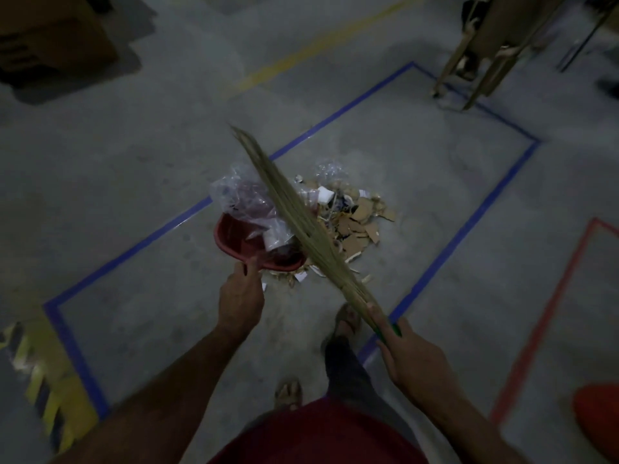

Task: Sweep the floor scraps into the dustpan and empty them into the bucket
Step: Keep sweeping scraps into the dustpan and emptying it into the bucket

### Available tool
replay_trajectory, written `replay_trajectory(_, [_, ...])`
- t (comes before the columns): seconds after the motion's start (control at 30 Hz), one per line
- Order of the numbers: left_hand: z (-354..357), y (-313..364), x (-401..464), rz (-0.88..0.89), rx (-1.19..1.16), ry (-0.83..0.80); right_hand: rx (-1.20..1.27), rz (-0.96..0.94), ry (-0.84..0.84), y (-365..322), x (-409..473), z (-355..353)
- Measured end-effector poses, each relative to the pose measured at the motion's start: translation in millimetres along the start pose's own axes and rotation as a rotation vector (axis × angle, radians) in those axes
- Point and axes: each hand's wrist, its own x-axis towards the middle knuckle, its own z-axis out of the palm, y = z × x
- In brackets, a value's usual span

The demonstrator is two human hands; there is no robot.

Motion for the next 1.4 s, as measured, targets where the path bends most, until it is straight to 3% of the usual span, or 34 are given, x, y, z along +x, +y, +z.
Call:
replay_trajectory(0.2, [0,34,-47,0.115,-0.014,-0.011,-0.042,0.107,0.068,9,-78,-7])
replay_trajectory(0.4, [3,109,-82,0.293,-0.01,0.022,0.012,0.173,0.223,50,-150,-6])
replay_trajectory(0.67, [54,273,-146,0.488,-0.026,0.022,0.082,0.415,0.201,158,-271,-5])
replay_trajectory(1.0, [156,492,-257,0.579,-0.077,-0.144,0.112,0.632,0.234,324,-428,5])
replay_trajectory(1.4, [243,707,-333,0.779,-0.096,-0.262,0.223,0.921,0.176,475,-530,20])
